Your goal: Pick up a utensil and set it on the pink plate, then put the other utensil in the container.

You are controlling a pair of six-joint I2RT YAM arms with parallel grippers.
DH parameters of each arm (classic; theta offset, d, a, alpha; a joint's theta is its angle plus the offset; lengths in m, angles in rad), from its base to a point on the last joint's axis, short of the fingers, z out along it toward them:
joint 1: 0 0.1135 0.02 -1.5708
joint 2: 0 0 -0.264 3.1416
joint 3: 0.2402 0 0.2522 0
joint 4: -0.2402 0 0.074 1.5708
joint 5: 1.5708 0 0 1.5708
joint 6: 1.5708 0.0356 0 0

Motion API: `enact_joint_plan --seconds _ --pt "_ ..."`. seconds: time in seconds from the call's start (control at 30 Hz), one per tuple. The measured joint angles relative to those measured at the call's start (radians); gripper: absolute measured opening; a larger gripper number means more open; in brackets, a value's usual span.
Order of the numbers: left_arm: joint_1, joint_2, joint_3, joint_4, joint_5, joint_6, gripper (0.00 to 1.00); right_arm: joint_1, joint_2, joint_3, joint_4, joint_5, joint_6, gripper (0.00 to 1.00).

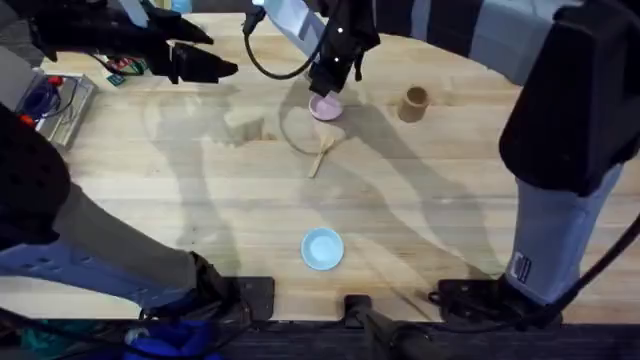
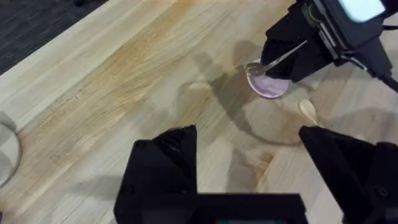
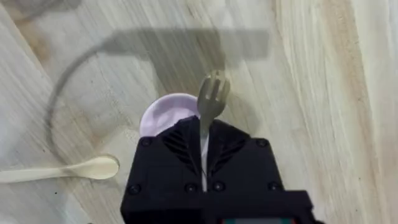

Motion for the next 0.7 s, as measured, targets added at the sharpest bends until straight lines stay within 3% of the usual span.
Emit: enact_joint_plan --seconds 0.7 --pt "0.000 0.000 0.000 0.000 0.000 0.000 0.994 0.000 0.016 0.000 -0.038 -0.023 0.007 0.032"
